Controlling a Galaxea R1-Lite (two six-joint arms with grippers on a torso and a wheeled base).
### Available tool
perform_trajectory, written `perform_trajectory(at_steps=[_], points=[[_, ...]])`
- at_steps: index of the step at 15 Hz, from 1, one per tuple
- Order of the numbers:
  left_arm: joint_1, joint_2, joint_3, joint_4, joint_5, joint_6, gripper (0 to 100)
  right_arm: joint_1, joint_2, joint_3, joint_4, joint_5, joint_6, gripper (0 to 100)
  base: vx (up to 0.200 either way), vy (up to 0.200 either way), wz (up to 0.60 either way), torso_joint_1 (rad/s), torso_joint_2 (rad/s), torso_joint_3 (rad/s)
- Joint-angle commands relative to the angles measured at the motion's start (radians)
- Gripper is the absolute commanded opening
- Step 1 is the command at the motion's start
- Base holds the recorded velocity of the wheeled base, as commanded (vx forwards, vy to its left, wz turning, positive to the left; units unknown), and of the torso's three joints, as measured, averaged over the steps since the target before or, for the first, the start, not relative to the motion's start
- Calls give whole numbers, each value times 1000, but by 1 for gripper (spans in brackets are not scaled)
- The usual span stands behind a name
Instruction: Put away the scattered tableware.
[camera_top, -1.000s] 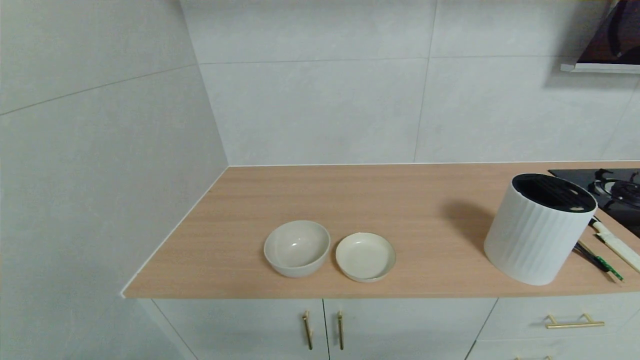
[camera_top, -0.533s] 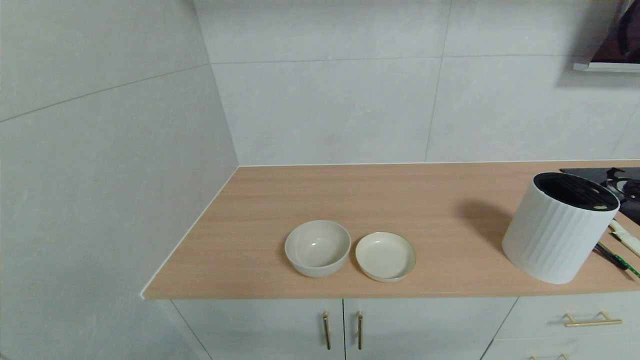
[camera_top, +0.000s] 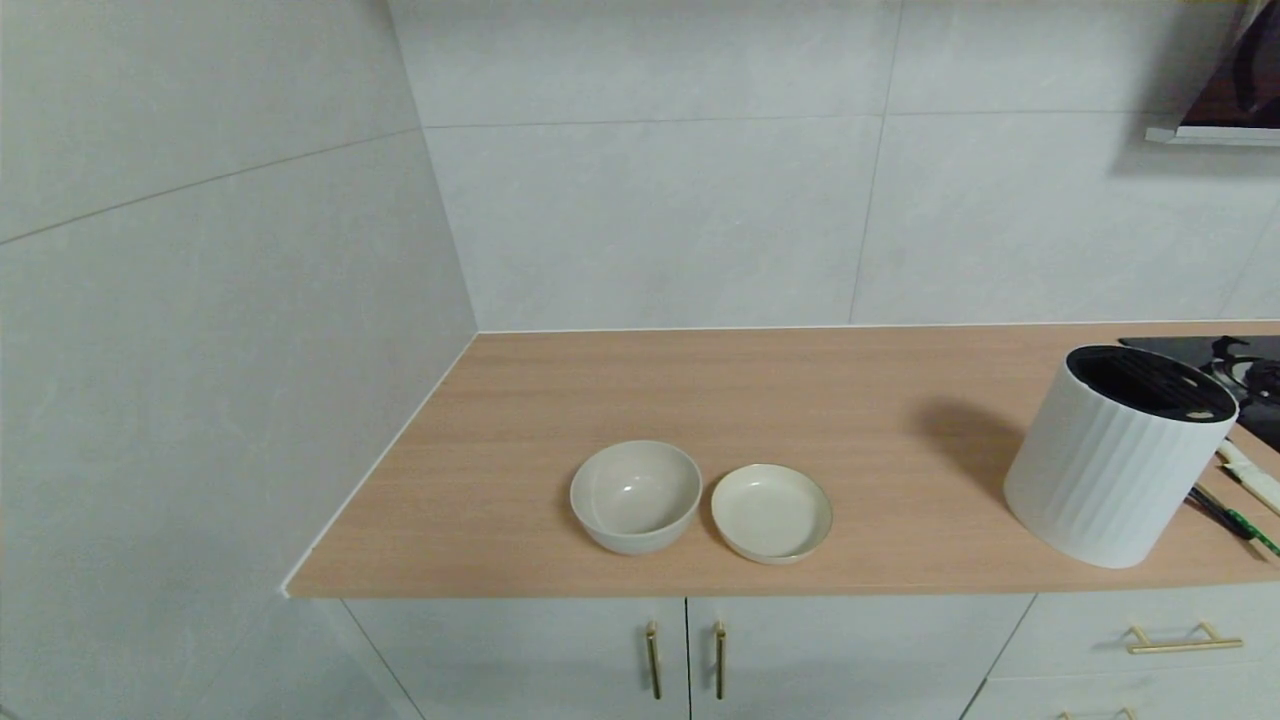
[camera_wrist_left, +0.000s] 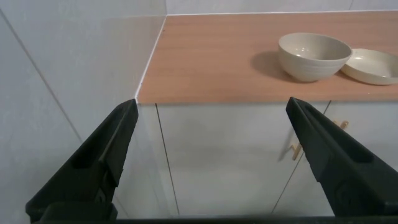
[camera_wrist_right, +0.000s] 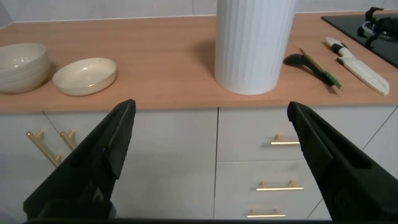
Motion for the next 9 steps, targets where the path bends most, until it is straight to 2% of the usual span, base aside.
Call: perform_trajectory(at_steps=[1, 4, 9], points=[[0, 0, 0, 0, 0, 0, 100, 0, 1, 0, 0, 1, 0, 100, 0, 0, 0, 0, 0, 0], [0, 0, 0, 0, 0, 0, 100, 0, 1, 0, 0, 1, -1, 100, 0, 0, 0, -51, 103, 56], [0, 0, 0, 0, 0, 0, 100, 0, 1, 0, 0, 1, -1, 100, 0, 0, 0, -231, 511, 274]])
